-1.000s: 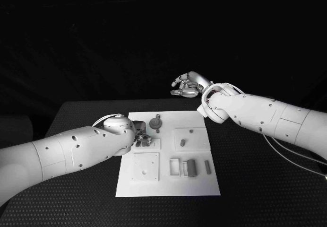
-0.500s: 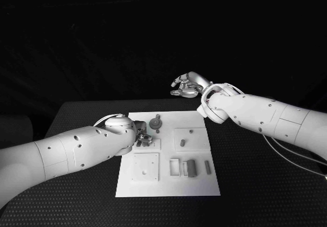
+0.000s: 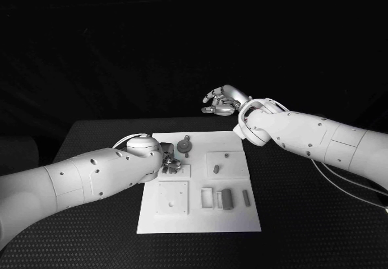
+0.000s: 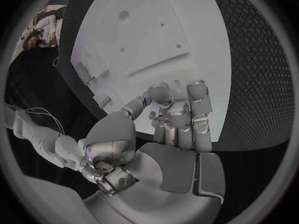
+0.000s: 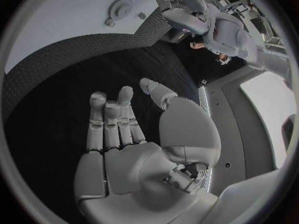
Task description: Assemble the parts on the task board
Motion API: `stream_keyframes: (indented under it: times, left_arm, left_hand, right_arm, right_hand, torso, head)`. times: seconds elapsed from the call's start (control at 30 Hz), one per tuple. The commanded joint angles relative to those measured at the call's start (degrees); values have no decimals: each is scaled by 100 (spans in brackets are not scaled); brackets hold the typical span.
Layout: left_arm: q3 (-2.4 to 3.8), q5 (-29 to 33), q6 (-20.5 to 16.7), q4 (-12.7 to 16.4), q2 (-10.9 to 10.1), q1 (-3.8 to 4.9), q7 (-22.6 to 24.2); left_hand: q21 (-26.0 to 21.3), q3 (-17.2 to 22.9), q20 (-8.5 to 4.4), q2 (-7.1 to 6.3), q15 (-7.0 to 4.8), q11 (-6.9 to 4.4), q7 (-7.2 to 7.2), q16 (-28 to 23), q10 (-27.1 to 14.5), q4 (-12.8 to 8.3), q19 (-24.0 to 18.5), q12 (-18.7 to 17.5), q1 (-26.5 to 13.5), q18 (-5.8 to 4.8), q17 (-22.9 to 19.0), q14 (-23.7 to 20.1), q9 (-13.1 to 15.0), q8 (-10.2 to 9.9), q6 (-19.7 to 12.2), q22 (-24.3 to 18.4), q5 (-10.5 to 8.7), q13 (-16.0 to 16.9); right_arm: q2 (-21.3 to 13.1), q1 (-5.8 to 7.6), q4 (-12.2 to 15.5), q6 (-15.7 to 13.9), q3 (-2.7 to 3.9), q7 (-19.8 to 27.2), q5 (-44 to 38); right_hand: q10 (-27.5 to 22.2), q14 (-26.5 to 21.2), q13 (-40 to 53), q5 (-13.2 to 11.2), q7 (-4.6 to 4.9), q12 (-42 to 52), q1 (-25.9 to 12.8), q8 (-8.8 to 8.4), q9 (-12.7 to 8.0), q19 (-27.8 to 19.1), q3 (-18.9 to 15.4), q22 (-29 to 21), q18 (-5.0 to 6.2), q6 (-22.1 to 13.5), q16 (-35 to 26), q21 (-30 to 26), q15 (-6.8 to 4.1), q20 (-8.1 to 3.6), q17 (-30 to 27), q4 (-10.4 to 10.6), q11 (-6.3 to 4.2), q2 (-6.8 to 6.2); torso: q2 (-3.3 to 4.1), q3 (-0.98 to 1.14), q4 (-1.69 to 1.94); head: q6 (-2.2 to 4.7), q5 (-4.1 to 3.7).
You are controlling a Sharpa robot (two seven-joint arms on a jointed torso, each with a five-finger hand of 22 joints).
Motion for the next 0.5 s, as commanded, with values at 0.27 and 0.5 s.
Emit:
stream_keyframes:
  times: [0.27,0.5]
  left_arm:
    - [-47,34,378,-26,23,-67,-73]
    - [-47,54,289,-46,25,-68,-71]
  left_hand:
    - [21,1,-2,118,-168,12,-215,36,-44,-13,-51,19,71,32,-21,-230,-15,-40,604,115,-39,-19]
    - [-8,-94,-4,-76,-165,22,-206,39,-52,206,-75,6,-114,49,-89,-255,-27,-47,562,105,-558,-77]
  right_arm:
    - [-1,-2,7,95,3,20,-9]
    - [-2,-2,2,92,3,19,-9]
  right_hand:
    - [-543,-39,-6,24,152,8,7,-20,-6,-43,-1,7,74,111,-28,-23,23,9,-7,-20,156,46]
    - [-548,-43,-8,24,155,6,-3,-23,-8,-46,-5,7,74,105,-30,-26,24,11,-8,-18,159,39]
  torso:
    - [-1,-3,3]
    - [-2,-6,3]
  head:
    - [3,-14]
    - [11,-18]
